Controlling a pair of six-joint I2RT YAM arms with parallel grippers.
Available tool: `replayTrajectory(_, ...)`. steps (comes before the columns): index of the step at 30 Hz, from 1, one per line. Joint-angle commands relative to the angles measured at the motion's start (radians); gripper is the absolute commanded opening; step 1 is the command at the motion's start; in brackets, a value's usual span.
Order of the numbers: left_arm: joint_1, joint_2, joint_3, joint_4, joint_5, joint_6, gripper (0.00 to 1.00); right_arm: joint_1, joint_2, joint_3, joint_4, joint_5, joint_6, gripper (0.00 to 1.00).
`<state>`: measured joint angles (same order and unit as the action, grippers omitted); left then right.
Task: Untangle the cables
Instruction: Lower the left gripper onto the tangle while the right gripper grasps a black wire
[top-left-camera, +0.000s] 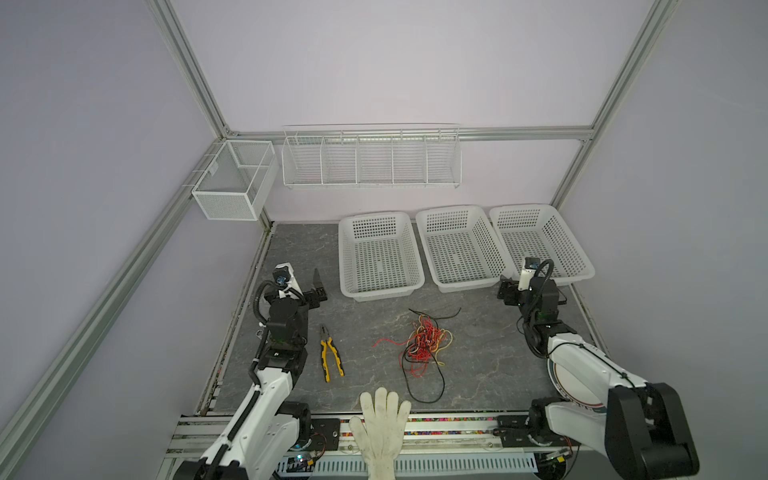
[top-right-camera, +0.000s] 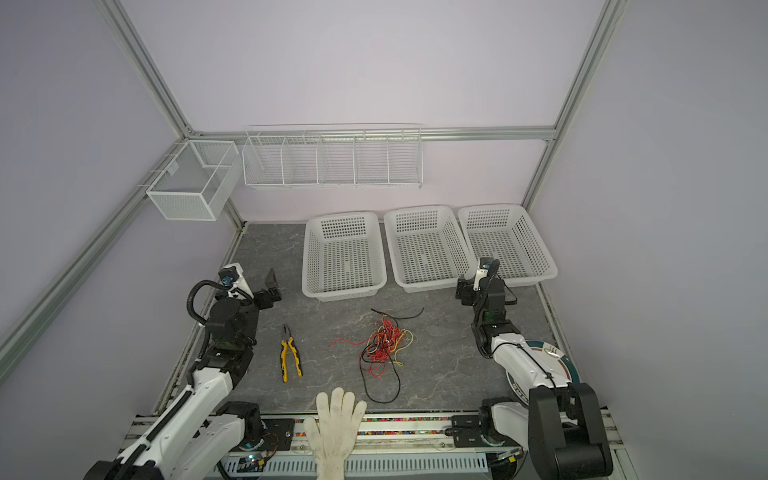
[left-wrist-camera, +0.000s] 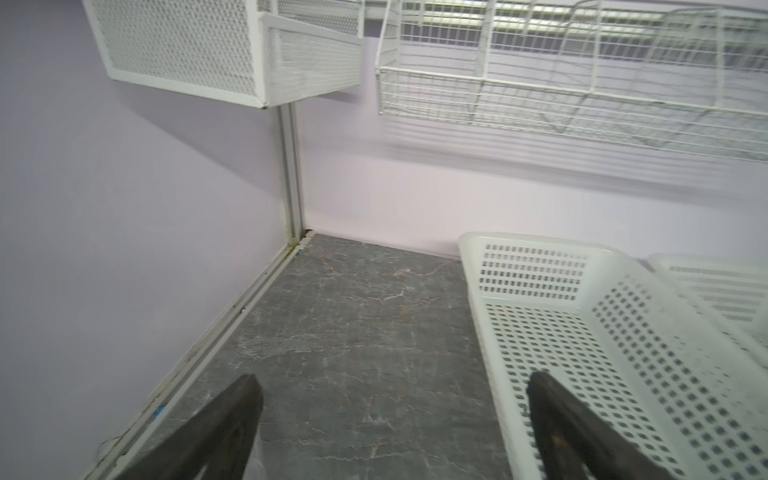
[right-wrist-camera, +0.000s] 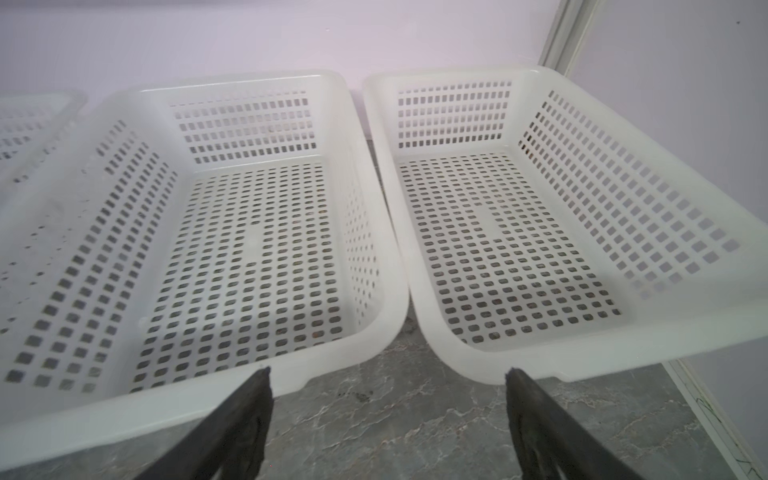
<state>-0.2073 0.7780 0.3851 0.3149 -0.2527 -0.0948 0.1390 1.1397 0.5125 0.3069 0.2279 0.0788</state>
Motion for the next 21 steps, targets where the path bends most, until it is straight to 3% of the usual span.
replayTrajectory(1, -0.049, -0.089, 0.023, -0.234, 0.031, -0.059, 0.99, 0.034, -0.046, 0.051, -0.186, -0.049, 0.025, 0.89)
replayTrajectory(6, -0.126, -0.181, -0.015, -0.312, 0.097, -0.165, 0.99, 0.125, -0.082, 0.084, -0.288, -0.163, 0.080, 0.89)
replayTrajectory(10, -0.254, -0.191, -0.055, -0.278, 0.108, -0.223, 0.99, 0.227, -0.076, 0.086, -0.306, -0.209, 0.090, 0.96)
replayTrajectory(14, -0.429, -0.108, -0.065, -0.198, 0.067, -0.233, 0.99, 0.305, -0.014, 0.109, -0.307, -0.271, 0.101, 0.99)
replayTrajectory(21, -0.645, 0.130, -0.020, -0.068, 0.001, -0.232, 0.99, 0.379, 0.127, 0.150, -0.289, -0.359, 0.117, 0.89)
